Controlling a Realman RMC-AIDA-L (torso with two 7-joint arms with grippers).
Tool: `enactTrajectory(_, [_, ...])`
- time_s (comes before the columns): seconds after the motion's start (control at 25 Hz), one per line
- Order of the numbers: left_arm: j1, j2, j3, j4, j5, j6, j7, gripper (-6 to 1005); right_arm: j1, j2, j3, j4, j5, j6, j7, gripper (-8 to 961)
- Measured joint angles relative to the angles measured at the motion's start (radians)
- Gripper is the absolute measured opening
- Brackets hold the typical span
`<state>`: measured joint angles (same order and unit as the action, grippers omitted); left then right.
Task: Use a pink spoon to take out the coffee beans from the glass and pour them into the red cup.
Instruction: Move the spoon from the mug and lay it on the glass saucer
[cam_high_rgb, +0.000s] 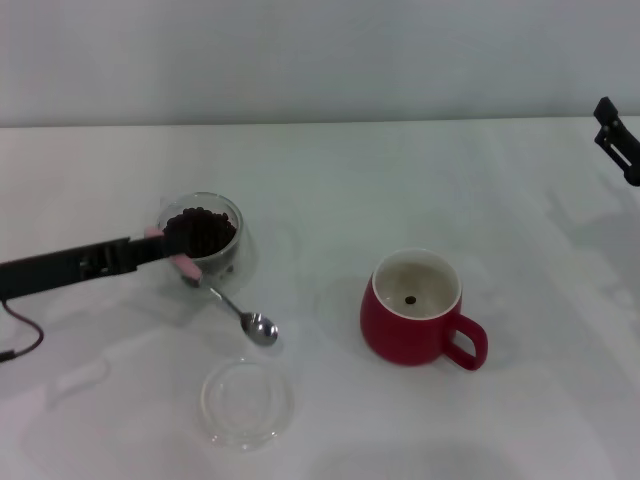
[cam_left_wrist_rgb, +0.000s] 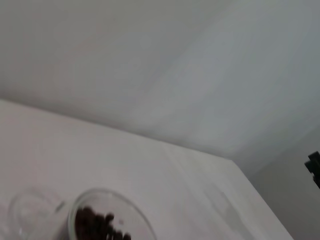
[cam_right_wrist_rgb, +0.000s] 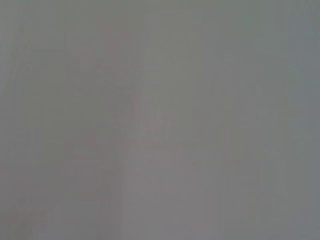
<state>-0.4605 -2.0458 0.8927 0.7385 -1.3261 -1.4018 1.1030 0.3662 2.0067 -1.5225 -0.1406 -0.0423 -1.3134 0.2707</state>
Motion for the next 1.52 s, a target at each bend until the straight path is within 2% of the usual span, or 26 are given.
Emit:
enactTrajectory(0.4, [0.088,-0.001,-0.025,-0.005,0.001,-0.027,-0.01,136,0.008,0.0,0.027,-0.004,-0.001,0.016,-0.001,874])
enactTrajectory(0.56, [0.101,-0.005,-0.038,-0.007,0.0,-0.027,-0.006,136,0.009,0.001,0.027,-0.004,-0.001,0.016,-0.001,874])
enactTrajectory(0.76, [0.092,-0.014,-0.034,-0.047,0.007,-0.028,0.008,137,0.01,0.001,0.027,-0.004,-0.001,0.016,0.002,875])
enactTrajectory(1.16, [0.061,-0.019,-0.037,-0.163,0.009,-0.011,0.082,137,0.002,0.004,0.018,0.002,-0.008,0.016,0.006,875])
enactTrajectory(1.52, [0.065,-0.019,-0.038,-0.183,0.005,-0.008,0.09,136,-0.001,0.004,0.015,0.009,-0.011,0.015,0.008,875])
